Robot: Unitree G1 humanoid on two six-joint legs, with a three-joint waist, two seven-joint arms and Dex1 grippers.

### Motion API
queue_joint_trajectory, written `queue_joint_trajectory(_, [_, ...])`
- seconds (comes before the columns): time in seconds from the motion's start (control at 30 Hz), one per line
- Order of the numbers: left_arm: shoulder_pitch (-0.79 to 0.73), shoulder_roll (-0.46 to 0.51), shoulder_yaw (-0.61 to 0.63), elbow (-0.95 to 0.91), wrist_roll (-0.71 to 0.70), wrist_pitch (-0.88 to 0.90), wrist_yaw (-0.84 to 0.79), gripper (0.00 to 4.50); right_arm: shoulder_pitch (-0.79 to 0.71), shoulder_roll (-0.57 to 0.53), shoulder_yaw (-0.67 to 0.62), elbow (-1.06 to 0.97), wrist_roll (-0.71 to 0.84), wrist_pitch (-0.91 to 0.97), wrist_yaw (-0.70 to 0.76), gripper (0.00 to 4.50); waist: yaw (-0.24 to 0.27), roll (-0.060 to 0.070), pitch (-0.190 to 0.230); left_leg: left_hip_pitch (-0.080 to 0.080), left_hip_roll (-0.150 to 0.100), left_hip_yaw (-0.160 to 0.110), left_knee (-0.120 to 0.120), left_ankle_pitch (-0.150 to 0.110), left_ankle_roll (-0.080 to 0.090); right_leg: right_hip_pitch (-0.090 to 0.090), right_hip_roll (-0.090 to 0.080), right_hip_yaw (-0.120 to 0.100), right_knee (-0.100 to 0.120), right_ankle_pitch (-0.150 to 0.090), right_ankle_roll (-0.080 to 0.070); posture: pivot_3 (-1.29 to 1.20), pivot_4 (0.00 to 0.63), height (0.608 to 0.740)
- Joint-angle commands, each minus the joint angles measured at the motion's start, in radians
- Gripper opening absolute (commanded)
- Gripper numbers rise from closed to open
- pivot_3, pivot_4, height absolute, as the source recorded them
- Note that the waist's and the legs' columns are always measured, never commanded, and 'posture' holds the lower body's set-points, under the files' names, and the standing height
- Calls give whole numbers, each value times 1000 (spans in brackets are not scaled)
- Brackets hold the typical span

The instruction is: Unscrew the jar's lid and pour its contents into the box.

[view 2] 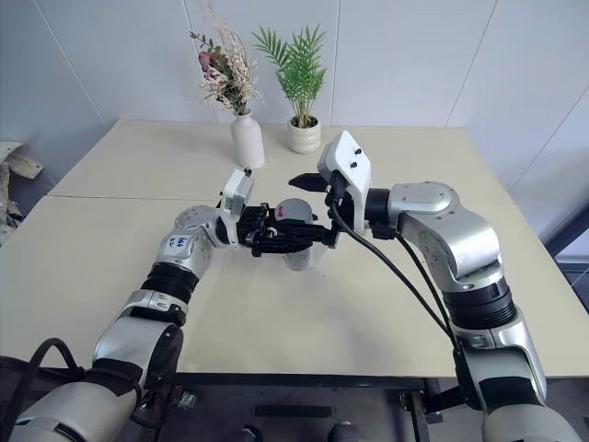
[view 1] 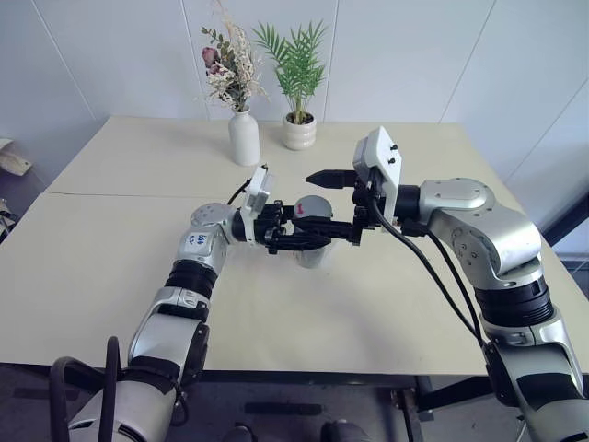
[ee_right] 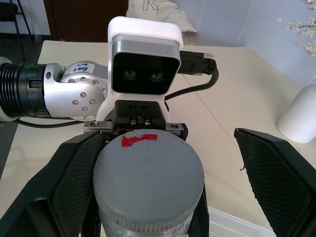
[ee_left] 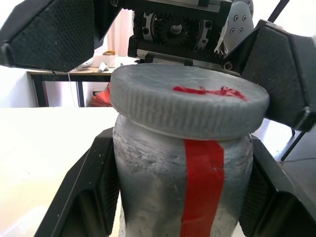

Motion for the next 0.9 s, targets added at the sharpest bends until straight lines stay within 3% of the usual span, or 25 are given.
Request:
queue_joint_trajectory(0.03, [-32,-2,6,-15,-6,-15,-34,2598,8,-29,-42,-26,-1,5,-7,4482,0,0,0,0,0,0,0,0,0,0,0,0,0,0,0,0,150,740])
queue_joint_trajectory(0.9, [-29,3,7,-18,-6,-11,-36,2598,47,-99,-73,-63,15,25,-14,4482,0,0,0,0,0,0,0,0,0,0,0,0,0,0,0,0,150,740])
